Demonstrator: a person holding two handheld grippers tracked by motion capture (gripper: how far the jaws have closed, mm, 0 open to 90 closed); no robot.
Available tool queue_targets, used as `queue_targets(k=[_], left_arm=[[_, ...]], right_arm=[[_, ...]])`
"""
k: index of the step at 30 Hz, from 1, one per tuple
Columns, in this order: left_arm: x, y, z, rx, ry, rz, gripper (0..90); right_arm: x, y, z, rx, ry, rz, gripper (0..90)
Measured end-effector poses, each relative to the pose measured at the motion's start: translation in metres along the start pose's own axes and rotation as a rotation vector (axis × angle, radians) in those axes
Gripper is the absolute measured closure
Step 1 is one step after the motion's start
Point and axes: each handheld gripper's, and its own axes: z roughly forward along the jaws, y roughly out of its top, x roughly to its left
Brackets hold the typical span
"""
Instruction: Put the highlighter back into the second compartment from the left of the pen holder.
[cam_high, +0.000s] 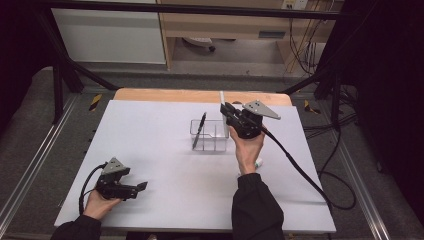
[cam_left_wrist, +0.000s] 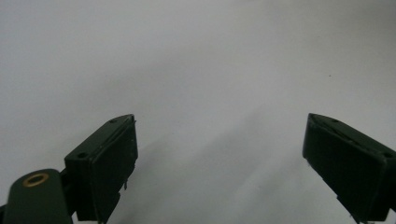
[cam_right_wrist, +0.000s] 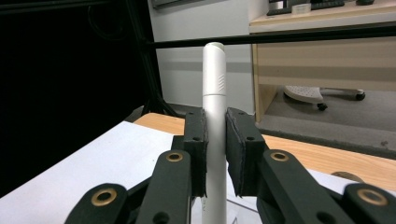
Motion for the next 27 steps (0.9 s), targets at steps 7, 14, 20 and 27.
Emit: queue_targets(k=[7, 14, 20, 27], left_arm=[[0.0, 0.0, 0.0, -0.001, 0.0, -0.002, 10.1], [0.0, 0.0, 0.0, -0.001, -0.002, 0.001, 10.1], [0.001, 0.0, 0.0, 0.0, -0.003, 0.003, 10.1], [0.001, 0.0, 0.001, -0.001, -0.004, -0.002, 10.1]], right_arm=[[0.002, -0.002, 0.018, 0.0, 0.009, -0.01, 79.3], [0.004, -0.008, 0.035, -0.008, 0.027, -0.01, 79.2], [0.003, -0.014, 0.048, -0.007, 0.033, -0.022, 79.2], [-0.002, -0.02, 0.062, 0.01, 0.037, -0.012, 79.3]])
